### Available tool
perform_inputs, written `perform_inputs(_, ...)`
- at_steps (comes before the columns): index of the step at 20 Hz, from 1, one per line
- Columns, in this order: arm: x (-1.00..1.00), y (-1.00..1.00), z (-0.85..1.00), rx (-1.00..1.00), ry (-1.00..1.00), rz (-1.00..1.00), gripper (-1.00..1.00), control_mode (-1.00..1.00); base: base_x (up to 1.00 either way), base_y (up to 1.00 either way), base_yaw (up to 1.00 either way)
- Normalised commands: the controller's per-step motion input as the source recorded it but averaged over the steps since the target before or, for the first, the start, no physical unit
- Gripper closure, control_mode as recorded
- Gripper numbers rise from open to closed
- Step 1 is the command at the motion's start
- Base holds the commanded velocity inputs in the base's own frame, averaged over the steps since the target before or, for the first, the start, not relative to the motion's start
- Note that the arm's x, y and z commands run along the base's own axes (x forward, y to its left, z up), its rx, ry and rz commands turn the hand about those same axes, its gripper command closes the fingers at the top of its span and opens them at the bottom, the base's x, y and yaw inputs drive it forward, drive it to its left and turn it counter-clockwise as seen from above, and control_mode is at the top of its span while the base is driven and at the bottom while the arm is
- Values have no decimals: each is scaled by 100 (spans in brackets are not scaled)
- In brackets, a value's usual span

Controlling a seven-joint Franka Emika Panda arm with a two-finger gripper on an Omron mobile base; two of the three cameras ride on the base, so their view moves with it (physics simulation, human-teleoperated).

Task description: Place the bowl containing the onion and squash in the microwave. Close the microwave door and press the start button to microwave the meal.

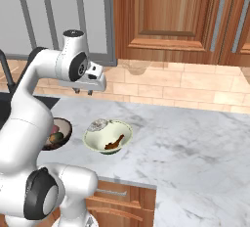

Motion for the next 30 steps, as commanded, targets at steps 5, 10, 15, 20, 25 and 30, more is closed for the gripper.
perform_inputs(5,-14,0,-9,0,0,0,-100,-100,0,0,0)
perform_inputs(10,-26,10,-38,-2,0,-1,-100,-100,0,0,0)
perform_inputs(15,-20,15,-47,0,-1,-2,-100,-100,0,0,0)
perform_inputs(20,-29,12,-53,0,-5,-6,-100,-100,0,0,0)
perform_inputs(25,-33,23,-51,0,0,-9,-100,-100,0,0,0)
perform_inputs(30,-29,50,-40,0,0,-7,-100,-100,0,0,0)
